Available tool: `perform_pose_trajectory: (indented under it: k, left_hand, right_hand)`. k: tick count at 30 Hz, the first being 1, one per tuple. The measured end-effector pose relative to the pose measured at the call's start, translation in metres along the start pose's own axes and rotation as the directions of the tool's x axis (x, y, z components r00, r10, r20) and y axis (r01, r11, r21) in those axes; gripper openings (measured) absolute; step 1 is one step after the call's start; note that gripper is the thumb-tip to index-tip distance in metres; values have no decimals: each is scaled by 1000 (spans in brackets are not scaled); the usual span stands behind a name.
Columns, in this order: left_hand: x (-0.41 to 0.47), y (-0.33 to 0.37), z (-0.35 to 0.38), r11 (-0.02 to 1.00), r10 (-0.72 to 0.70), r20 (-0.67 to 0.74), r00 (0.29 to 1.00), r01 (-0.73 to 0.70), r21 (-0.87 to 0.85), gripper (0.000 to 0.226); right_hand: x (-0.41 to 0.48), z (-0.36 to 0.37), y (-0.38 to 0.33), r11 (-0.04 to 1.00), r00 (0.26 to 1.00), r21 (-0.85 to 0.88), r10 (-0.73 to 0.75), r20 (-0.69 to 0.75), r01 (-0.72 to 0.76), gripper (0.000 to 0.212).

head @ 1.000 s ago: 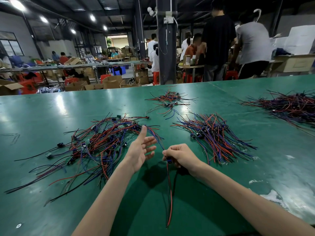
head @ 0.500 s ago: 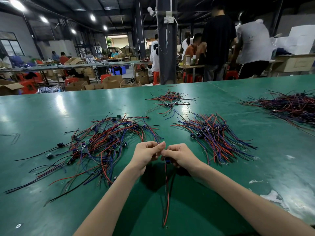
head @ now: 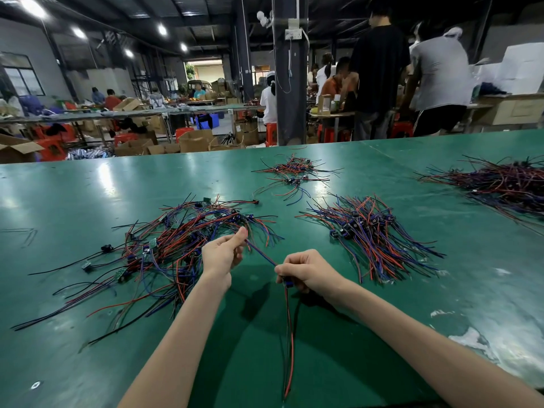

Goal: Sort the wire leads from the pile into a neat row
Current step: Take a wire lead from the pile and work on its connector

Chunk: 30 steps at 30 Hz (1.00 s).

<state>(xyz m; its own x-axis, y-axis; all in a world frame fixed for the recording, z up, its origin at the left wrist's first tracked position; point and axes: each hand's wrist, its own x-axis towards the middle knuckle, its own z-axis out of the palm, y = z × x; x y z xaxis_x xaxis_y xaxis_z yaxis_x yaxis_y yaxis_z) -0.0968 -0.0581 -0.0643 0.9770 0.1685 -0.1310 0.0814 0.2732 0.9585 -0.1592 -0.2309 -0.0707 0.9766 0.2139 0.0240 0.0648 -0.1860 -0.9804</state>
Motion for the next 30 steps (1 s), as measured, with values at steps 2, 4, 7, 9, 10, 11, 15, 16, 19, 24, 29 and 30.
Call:
perform_pose_trajectory:
  k: [2, 4, 7, 9, 10, 11, 15, 16, 19, 24, 29, 30]
  left_hand:
    - [3, 2, -3, 1000, -9, -40, 999, 8, -23, 23]
    - [4, 4, -5, 999, -15, -68, 998, 12, -36, 23]
    - [5, 4, -5, 999, -25, -86, 996, 21, -38, 23]
    - [4, 5, -4, 998, -33, -97, 995, 28, -49, 22]
    - [4, 5, -4, 998, -35, -106, 994, 29, -55, 21]
    - [5, 6, -4, 998, -36, -117, 993, 29, -60, 20]
    - [6, 6, -4, 994, -48, -130, 990, 35, -100, 19]
    - [7, 6, -5, 993, -51, -130, 990, 36, -115, 20]
    - [6, 5, -5, 993, -47, -132, 990, 33, -110, 22]
    - [-3, 7, -2, 992, -114, 28, 993, 116, -53, 54]
    - [-18, -1, 11, 965, -214, 365, 906, 139, 220, 39]
    - [-22, -5, 15, 954, -227, 431, 873, 111, 278, 32]
  right_hand:
    - [0, 0, 0, 1000, 1000, -6, 0, 13, 0, 28]
    - [1, -1, 0, 1000, 1000, -3, -1, 20, 1, 28]
    - [1, -2, 0, 1000, 999, 4, 5, 35, -5, 28]
    - [1, -2, 0, 1000, 999, -4, 8, 44, -8, 28]
    - [1, -2, 0, 1000, 999, -10, 10, 50, -9, 27]
    - [1, -3, 0, 1000, 998, -14, 10, 57, -10, 26]
    - [-1, -3, -1, 999, 996, -39, 11, 87, -7, 23]
    - [-1, -3, -1, 999, 996, -45, 11, 90, -7, 23]
    - [-1, -3, -2, 999, 997, -41, 16, 81, -13, 22]
    - [1, -6, 0, 1000, 999, 23, 19, -34, -18, 25]
    - [9, -13, 1, 987, 973, 158, 20, -231, 17, 28]
    - [10, -14, 2, 984, 965, 179, 28, -262, 20, 28]
